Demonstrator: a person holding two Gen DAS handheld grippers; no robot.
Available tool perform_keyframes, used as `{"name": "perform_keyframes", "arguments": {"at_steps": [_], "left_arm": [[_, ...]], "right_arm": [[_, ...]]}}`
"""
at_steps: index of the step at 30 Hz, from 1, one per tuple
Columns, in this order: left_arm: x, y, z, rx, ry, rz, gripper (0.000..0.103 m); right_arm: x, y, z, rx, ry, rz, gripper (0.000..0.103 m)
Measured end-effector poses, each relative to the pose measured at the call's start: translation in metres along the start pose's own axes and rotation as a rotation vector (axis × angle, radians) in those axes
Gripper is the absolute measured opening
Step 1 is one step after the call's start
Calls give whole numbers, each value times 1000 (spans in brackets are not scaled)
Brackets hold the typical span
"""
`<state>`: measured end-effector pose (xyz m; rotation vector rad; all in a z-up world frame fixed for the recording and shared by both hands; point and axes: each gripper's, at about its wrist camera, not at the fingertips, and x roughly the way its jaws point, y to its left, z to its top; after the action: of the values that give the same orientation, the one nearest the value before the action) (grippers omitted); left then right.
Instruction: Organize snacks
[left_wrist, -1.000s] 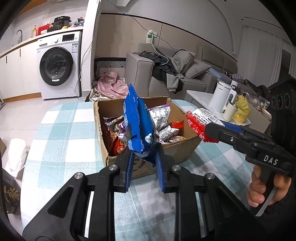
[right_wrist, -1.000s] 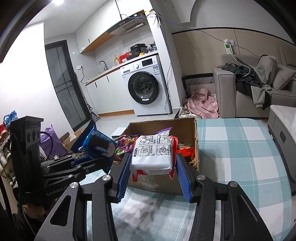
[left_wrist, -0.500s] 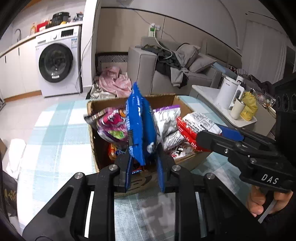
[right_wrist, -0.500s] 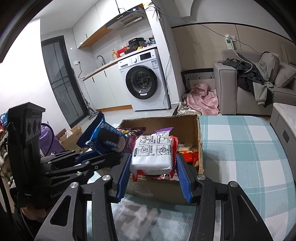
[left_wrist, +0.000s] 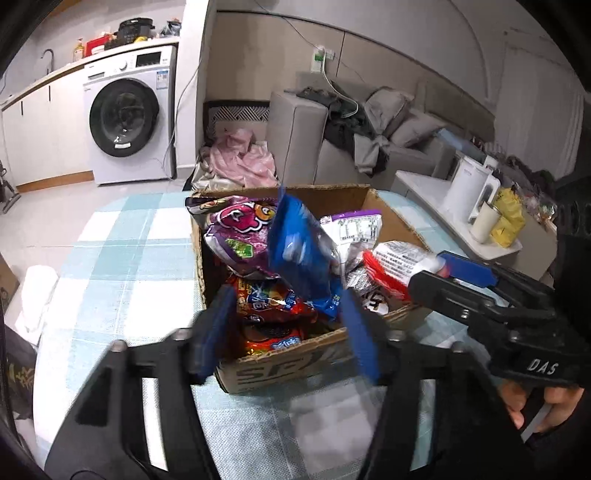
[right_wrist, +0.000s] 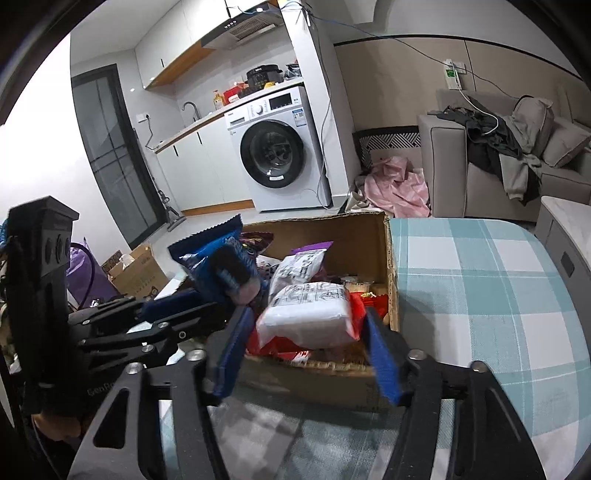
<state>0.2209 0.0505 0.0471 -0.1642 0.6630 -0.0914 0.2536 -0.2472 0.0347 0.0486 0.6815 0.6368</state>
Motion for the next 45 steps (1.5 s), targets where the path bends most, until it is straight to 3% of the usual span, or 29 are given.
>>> {"name": "perform_keyframes", "arguments": {"at_steps": [3, 8, 23, 34, 45], "left_arm": [[-15, -5, -6, 24, -34, 9, 85], [-38, -11, -17, 72, -86, 58, 102], [-111, 2, -79, 8, -202, 93, 102], [-103, 8, -103, 22, -230, 113, 102], [-99, 1, -113, 64, -259, 119, 102]], "right_arm": [[-15, -1, -2, 4, -32, -5, 83], [-40, -5, -9, 23, -70, -12, 100], [-85, 3, -59, -32, -178, 21, 103], [-86, 9, -87, -92, -249, -5, 103], [-88, 13, -94, -127, -299, -36, 103]]}}
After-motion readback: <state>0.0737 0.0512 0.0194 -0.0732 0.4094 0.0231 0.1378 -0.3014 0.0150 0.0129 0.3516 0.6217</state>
